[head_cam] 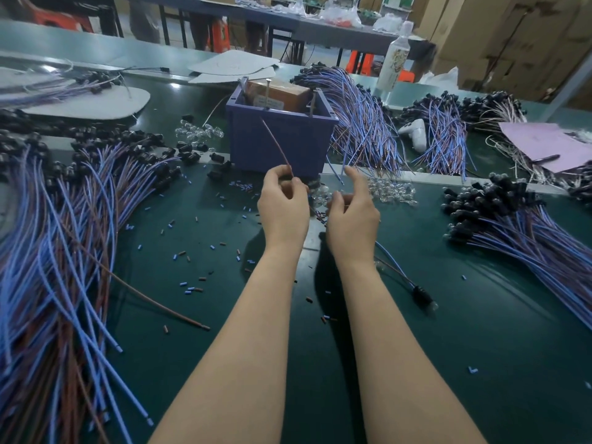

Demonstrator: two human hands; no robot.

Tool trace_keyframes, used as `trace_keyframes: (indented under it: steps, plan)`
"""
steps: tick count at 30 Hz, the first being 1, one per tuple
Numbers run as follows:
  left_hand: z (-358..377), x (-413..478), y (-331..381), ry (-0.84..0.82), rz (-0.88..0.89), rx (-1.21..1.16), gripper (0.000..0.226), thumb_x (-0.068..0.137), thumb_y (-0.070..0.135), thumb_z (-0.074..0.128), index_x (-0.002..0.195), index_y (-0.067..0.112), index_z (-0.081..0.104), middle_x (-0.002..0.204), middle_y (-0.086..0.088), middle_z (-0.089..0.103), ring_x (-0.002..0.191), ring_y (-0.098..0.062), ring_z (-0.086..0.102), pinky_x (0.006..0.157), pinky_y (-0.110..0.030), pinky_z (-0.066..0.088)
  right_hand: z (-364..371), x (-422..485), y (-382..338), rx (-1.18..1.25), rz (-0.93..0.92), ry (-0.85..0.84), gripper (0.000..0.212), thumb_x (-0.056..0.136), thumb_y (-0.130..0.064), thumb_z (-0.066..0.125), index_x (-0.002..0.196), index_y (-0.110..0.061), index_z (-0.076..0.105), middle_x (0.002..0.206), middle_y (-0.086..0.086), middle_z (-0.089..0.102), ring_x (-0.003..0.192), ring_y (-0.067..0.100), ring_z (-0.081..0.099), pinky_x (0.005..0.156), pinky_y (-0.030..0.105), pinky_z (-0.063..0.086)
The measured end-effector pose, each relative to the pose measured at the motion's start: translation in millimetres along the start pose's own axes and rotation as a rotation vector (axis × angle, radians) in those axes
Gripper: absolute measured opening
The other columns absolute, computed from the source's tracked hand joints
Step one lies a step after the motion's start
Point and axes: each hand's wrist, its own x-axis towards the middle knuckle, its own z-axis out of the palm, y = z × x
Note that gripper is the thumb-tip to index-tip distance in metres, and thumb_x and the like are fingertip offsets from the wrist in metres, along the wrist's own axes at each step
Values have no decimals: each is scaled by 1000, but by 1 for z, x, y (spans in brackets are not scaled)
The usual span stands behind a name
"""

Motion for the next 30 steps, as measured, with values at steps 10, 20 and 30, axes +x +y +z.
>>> trace_keyframes:
  steps: [10,20,30]
  plan:
    - [3,-4,-2,78,221,169,26,94,9,51,119,7,57,79,2,64,67,-7,57,66,-11,42,2,-2,-4,-29,5,-108,39,94,-4,46,131,-12,54,111,16,66,102,29,59,91,30,41]
    - [4,-3,-4,93,238,187,27,92,7,52,119,5,57,73,6,61,67,-11,55,66,-7,39,1,-4,-7,-16,17,-126,39,90,-1,48,126,-11,59,110,14,67,101,30,60,94,37,43]
    - [0,5,-9,17,125,150,31,94,10,51,125,9,55,85,-1,67,80,-12,62,66,1,39,-1,-7,-8,-12,-4,-132,40,90,1,47,125,-13,60,111,10,67,98,25,61,93,39,45]
